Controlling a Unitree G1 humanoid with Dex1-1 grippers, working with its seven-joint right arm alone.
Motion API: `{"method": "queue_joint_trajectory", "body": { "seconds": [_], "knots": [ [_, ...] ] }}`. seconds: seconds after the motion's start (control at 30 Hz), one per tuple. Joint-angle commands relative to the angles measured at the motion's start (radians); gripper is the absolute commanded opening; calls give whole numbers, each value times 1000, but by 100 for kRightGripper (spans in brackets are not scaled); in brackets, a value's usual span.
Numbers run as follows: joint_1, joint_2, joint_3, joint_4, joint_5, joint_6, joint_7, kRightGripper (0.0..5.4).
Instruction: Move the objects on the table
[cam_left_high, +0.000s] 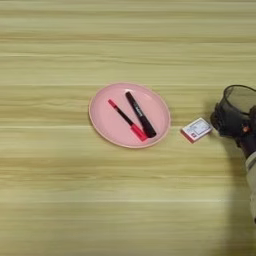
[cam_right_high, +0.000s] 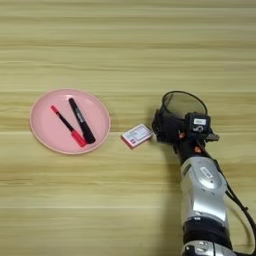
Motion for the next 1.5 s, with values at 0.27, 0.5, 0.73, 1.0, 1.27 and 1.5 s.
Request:
{"method": "queue_joint_trajectory", "body": {
  "seconds": [0.27, 0.5, 0.73, 1.0, 1.27, 1.5],
  "knots": [
    [-13, -14, 3, -61, -1, 39, -13, 537],
    [11, -9, 0, -90, 3, 52, -14, 537],
    [38, -9, -7, -131, 9, 61, -21, 537],
    [98, 7, -7, -275, 10, 101, -44, 537],
    [163, 37, 6, -386, 8, 162, -51, 537],
    [221, 54, 30, -470, 7, 204, -30, 537]
  ]
}}
